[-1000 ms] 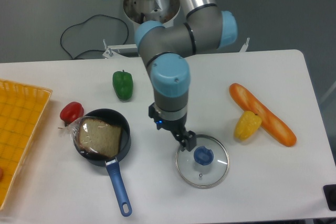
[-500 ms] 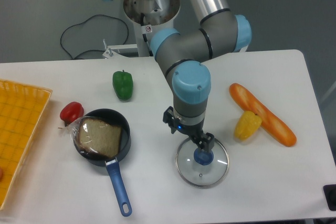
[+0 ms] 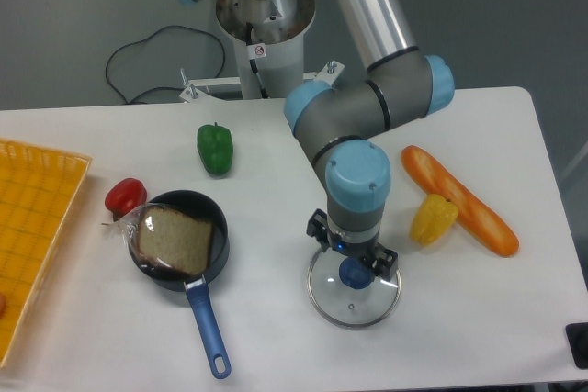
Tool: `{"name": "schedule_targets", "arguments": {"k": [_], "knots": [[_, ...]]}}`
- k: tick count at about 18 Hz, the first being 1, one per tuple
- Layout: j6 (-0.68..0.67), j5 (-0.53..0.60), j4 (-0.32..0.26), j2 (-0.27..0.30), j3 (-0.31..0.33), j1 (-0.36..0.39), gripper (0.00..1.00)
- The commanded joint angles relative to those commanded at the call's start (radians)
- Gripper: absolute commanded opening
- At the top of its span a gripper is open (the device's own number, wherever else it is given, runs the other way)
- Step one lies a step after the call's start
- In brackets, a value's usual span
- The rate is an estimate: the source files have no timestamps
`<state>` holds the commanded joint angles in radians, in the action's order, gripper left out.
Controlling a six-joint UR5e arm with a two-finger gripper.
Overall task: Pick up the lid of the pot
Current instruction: 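Lower the open gripper around the blue knob, then close the gripper on the blue knob of the glass lid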
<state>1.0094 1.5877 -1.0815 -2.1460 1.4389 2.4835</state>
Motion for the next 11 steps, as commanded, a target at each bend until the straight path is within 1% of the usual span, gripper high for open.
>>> {"name": "schedule_targets", "arguments": {"k": [7, 11], "knots": [[-0.006, 0.000, 0.003, -0.025, -0.002, 0.003, 1.00], [-0.006, -0.003, 0.002, -0.032, 0.012, 0.008, 1.00]]}}
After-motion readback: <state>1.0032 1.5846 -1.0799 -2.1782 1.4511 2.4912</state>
